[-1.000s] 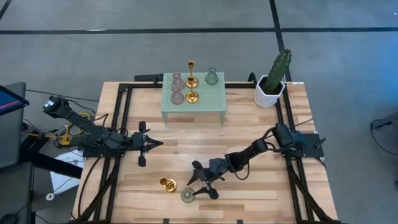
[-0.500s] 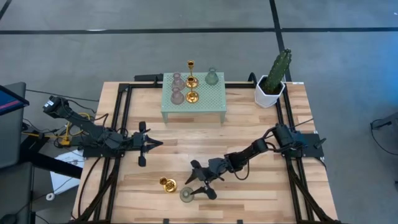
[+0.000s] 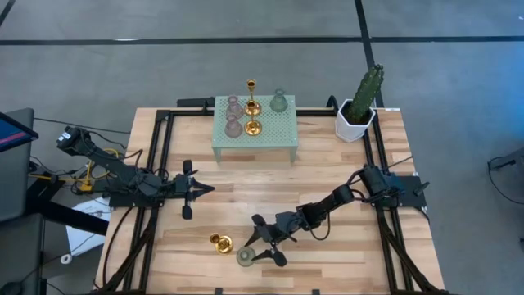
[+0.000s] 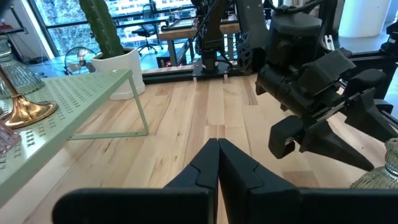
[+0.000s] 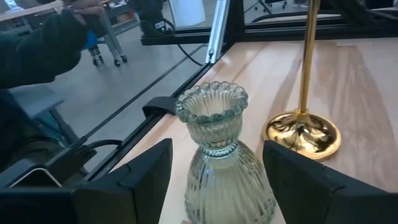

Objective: Pick & Place candle stick holders
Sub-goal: Put the green glass candle holder on the shelf, then put the gold candle holder on the shelf

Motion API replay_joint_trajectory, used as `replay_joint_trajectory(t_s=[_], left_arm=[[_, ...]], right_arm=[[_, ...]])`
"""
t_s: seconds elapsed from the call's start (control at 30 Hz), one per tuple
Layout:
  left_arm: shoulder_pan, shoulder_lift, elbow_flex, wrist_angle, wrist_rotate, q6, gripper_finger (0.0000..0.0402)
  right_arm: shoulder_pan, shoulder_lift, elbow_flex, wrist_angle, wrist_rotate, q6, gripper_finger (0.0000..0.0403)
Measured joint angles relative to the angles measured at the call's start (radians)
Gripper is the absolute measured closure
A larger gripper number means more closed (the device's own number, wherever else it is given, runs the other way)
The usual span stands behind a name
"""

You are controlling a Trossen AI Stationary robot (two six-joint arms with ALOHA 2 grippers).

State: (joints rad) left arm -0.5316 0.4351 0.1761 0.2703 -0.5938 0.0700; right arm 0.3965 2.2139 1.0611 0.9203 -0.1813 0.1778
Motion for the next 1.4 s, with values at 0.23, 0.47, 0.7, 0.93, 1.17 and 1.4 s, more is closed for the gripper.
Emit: replay_joint_trajectory(t_s=[0.23,0.47,0.7,0.93,1.17,1.4], left_arm=[[0.000,0.000,0.000,0.000,0.000,0.000,0.0393],[0.000,0.000,0.000,0.000,0.000,0.000,0.0397],[0.000,0.000,0.000,0.000,0.000,0.000,0.0394],[0.000,0.000,0.000,0.000,0.000,0.000,0.0395],[0.000,0.000,0.000,0.000,0.000,-0.008,0.0397],[0.000,0.000,0.000,0.000,0.000,-0.008,0.0393]], right_arm=[[0.000,0.000,0.000,0.000,0.056,-0.016,0.0162],[0.005,0.000,0.000,-0.057,0.049,-0.037,0.0162],[0.007,0.000,0.000,-0.101,0.050,-0.057,0.0162],[0.007,0.000,0.000,-0.097,0.052,-0.046,0.0162],[0.007,-0.001,0.000,-0.077,0.027,0.006,0.0163],[0.008,-0.047,-0.013,0.051,0.006,0.059,0.0163]])
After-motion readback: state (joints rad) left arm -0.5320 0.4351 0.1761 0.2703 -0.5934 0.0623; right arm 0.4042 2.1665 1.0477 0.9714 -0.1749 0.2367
